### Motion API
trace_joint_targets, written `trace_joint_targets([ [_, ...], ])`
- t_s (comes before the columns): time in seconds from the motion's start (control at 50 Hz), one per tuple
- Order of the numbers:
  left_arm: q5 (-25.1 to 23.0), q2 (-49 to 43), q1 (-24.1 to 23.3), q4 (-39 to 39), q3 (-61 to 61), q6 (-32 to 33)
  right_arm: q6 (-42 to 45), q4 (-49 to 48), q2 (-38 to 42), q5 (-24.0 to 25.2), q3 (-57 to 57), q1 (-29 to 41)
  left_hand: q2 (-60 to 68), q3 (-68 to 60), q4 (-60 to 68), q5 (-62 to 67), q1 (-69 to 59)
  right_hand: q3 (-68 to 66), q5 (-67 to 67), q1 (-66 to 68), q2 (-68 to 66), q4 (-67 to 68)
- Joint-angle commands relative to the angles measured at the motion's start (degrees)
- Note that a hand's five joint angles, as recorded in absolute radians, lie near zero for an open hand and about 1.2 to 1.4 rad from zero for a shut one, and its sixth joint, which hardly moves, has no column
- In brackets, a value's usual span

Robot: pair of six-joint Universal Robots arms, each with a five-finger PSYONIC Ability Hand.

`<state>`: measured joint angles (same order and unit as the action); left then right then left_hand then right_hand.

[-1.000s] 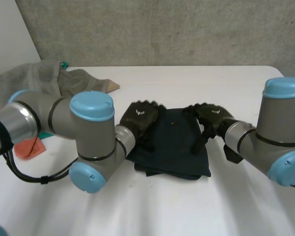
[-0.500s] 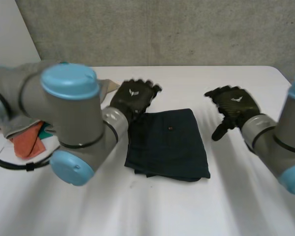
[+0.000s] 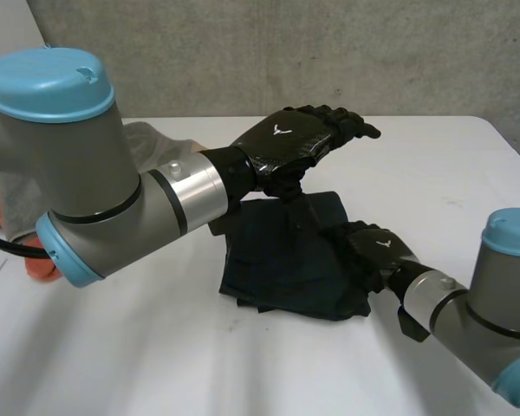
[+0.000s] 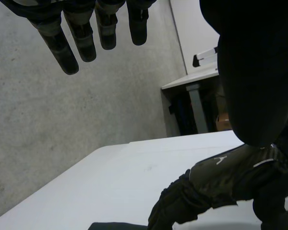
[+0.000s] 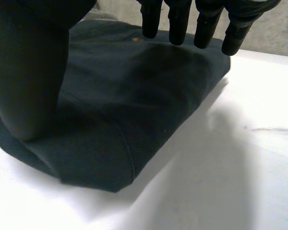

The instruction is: Fold the laundry.

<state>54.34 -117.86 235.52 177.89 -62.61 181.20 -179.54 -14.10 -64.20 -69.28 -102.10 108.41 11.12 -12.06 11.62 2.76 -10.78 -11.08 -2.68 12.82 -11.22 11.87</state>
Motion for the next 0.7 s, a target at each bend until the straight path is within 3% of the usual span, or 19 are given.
trace_joint_targets([
  [0.02,1.65,-0.18,-0.24,0.00,-0.50,0.38,3.85,-1.10,5.65,-2.43,3.57,1.10,0.27,0.67,-0.23,-1.37,-0.61,1.08,2.68,-2.82,1.22,-1.87],
  [0.04,1.65,-0.18,-0.15,0.00,-0.50,0.38,4.03,-1.19,6.10,-2.78,4.01,1.10,0.27,0.67,-0.23,-1.37,-0.61,-0.63,0.97,-1.11,-0.50,-0.15],
  [0.06,1.73,-0.18,-0.15,0.00,-0.50,0.38,4.29,-1.28,6.28,-3.05,4.27,1.18,0.27,0.67,-0.23,-1.37,-0.61,-10.51,-8.91,8.77,-10.38,9.72],
  [0.08,1.74,-0.18,-0.15,0.00,-0.50,0.38,4.38,-1.71,6.28,-3.66,4.80,1.27,0.27,0.67,-0.23,-1.37,-0.61,-49.91,-48.31,48.17,-49.77,49.12],
  [0.1,1.74,-0.18,-0.15,0.08,-0.50,0.38,4.38,-2.24,6.28,-3.84,4.98,1.19,0.27,0.67,-0.23,-1.37,-0.61,-68.73,-67.13,66.99,-68.59,67.94],
  [0.34,2.00,0.18,-0.15,0.17,0.21,0.21,4.11,-8.92,6.54,-8.06,11.04,0.40,0.10,0.83,-0.40,-1.54,-0.44,-68.92,-67.32,67.18,-68.78,68.13],
  [0.52,2.09,2.72,-0.06,1.75,0.38,-0.15,4.38,-4.45,15.05,-10.34,29.92,-12.25,0.10,0.83,-0.40,-1.54,-0.44,-68.92,-67.32,67.18,-68.78,68.13],
  [0.7,3.32,3.25,-0.33,3.51,0.82,-0.93,4.29,1.26,31.13,-12.63,54.97,-21.66,0.10,0.83,-0.40,-1.54,-0.44,-68.92,-67.32,67.18,-68.78,68.13],
])
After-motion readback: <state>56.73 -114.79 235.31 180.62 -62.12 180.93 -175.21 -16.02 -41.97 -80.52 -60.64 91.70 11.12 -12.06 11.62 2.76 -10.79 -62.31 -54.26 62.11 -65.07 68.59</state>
